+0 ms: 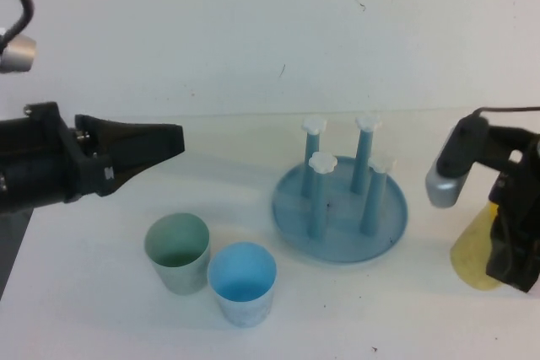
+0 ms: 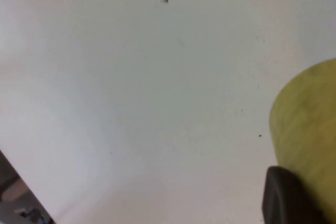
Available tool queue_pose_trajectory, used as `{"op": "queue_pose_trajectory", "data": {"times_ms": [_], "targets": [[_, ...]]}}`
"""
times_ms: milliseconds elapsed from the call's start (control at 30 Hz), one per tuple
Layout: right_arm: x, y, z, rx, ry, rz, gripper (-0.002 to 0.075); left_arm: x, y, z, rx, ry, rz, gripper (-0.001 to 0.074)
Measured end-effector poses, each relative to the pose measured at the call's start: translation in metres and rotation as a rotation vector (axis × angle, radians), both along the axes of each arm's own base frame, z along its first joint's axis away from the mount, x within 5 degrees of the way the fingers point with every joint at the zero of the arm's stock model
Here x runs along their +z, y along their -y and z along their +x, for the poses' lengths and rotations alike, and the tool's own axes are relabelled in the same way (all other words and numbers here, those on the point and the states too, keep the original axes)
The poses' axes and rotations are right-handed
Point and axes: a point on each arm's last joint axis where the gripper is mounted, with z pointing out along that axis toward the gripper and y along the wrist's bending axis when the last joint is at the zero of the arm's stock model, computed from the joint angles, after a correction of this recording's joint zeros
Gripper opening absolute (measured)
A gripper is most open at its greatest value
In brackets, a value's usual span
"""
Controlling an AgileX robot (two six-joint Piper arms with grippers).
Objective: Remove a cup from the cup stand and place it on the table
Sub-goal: Place the cup on the table
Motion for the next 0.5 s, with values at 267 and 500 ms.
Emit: {"op": "queue_pose_trajectory", "data": {"times_ms": [267,500], "targets": [[-0.048,-0.017,0.017,0.047,-0.060,-0.240,0.0028,0.036,-0.008,-0.055,0.147,0.258,0.271,-0.0001],[-0.077,-0.021,0.028,0.040,-0.104,-0.275,0.0028,0.056,-0.013,-0.099,0.242,0.428,0.404,-0.0001]]}}
